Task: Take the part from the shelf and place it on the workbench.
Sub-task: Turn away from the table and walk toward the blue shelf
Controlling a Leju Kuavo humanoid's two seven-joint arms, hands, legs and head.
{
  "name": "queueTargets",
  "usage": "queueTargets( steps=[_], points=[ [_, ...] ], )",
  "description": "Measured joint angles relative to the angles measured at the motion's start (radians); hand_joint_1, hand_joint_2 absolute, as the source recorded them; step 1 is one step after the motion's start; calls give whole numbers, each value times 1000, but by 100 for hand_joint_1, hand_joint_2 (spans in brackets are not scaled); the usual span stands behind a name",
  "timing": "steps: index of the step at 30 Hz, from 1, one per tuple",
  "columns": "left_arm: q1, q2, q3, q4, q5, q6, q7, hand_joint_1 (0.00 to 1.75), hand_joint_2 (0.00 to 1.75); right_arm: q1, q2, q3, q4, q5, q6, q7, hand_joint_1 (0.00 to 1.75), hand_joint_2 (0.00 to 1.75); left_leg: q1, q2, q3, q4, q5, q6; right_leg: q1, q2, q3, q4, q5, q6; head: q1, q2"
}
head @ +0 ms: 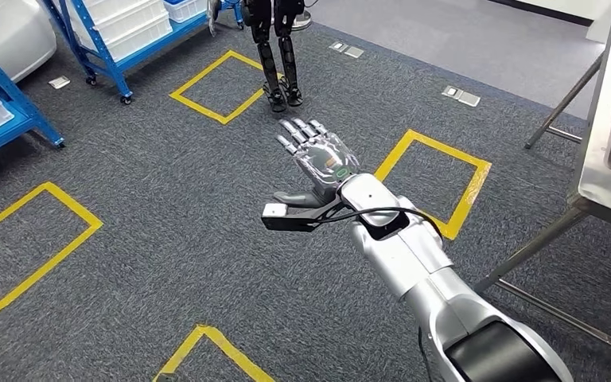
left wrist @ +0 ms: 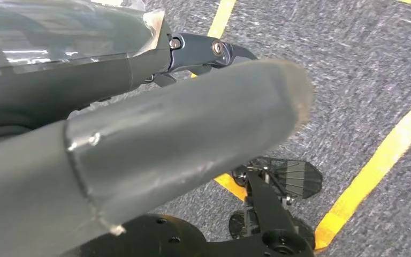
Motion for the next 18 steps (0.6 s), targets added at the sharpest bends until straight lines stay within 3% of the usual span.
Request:
queueTargets(
  steps=[2, 4, 6, 7, 8, 9, 10, 12, 14, 17, 18],
  points=[
    [2, 0, 0, 0, -2, -1, 2, 0, 0, -1, 3, 0, 2, 1, -1, 1, 0, 0, 3, 0, -4, 0, -1, -12, -3, -12, 4, -6, 6, -15, 0, 0],
    [2, 1, 0, 0, -4, -1, 4, 0, 0, -3, 8, 0, 4, 2, -1, 3, 0, 0, 2, 33, -23, 43, -30, -20, -9, -25, 9, -14, 11, -33, -4, 0],
    [0, 1, 0, 0, -8, -1, 4, 0, 0, -3, 9, 0, 5, 4, -2, 5, 0, 0, 3, 69, -79, 163, -92, -26, -7, -40, 12, -16, 10, -45, -8, 0],
    [0, 1, -1, 0, -9, -1, 5, 0, 0, -2, 8, 0, 6, 4, -2, 6, 0, 0, 5, 75, -111, 228, -118, -29, -5, -48, 13, -16, 9, -48, -8, 0],
    [0, 1, -1, 0, -10, -1, 5, 0, 0, 0, 8, 0, 7, 5, -2, 6, 0, 0, 6, 78, -134, 272, -129, -31, -4, -57, 13, -16, 8, -49, -8, 0],
    [0, 1, -1, 0, -11, -1, 5, 0, 0, 1, 7, 0, 8, 5, -2, 6, 0, 0, 7, 80, -139, 278, -121, -33, -3, -65, 14, -16, 7, -49, -8, 0],
    [1, 2, -1, 0, -11, 0, 5, 0, 0, 2, 7, 0, 9, 5, -2, 6, 0, 0, 7, 85, -125, 248, -98, -34, -3, -72, 14, -16, 6, -50, -8, 0],
    [0, 2, -1, 0, -12, 0, 5, 0, 0, 1, 7, 0, 9, 5, -2, 6, 0, 0, 6, 117, -53, 112, -36, -32, 0, -85, 18, -14, 2, -46, -9, 0],
    [-3, 3, -1, 0, -12, 0, 5, 0, 0, -1, 6, -1, 9, 5, -2, 7, 0, 0, 2, 142, -2, 16, -6, -24, 9, -97, 19, -13, -3, -38, -7, 0],
    [-3, 2, -1, 0, -12, 0, 5, 0, 0, -3, 6, -1, 9, 5, -2, 7, 0, 0, -3, 124, 2, -1, -2, -8, 16, -114, 20, -12, -9, -26, -2, 0],
    [-3, 2, -1, 0, -12, 0, 5, 0, 0, -3, 6, -1, 9, 5, -3, 7, 0, 0, -1, 116, 3, -4, 2, -1, 15, -105, 16, -1, -18, -23, -2, 0]
  ],
)
